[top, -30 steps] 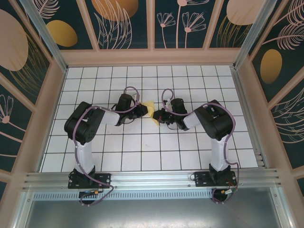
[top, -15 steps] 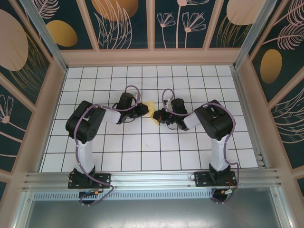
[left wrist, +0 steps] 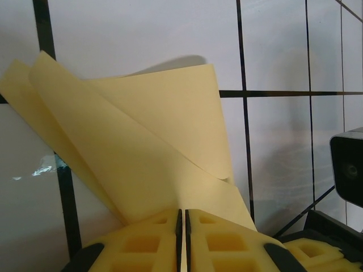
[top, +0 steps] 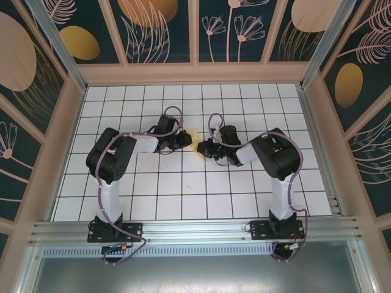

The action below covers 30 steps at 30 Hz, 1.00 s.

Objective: Fold a paper plane with a square sheet of paper (pick it up from the middle)
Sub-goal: Fold the wing for the fifth time at the center of the table.

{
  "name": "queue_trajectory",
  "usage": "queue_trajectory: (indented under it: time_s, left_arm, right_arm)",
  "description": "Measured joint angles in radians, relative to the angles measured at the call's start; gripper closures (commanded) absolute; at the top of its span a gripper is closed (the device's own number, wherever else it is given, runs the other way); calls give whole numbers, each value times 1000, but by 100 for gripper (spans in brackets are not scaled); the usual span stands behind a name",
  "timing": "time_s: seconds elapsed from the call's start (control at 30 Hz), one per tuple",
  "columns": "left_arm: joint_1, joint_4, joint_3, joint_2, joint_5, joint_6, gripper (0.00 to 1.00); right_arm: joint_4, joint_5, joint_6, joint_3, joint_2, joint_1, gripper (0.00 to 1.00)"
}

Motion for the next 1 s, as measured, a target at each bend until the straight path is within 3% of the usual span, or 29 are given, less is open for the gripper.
queue_trajectory:
  time_s: [0.2, 0.53, 0.8, 1.0]
  left_arm:
    - [-1, -23, 13, 3, -4, 4, 86]
    - [-1, -35, 19, 4, -4, 4, 86]
    - [-1, -40, 22, 5, -4, 4, 86]
    - [-1, -42, 24, 5, -4, 4, 86]
  right_arm:
    - [-115, 20, -30, 24, -45, -11, 76]
    - [-240, 44, -75, 30, -90, -28, 72]
    - [-267, 25, -110, 35, -96, -18, 73]
    - [-286, 15, -123, 42, -98, -2, 85]
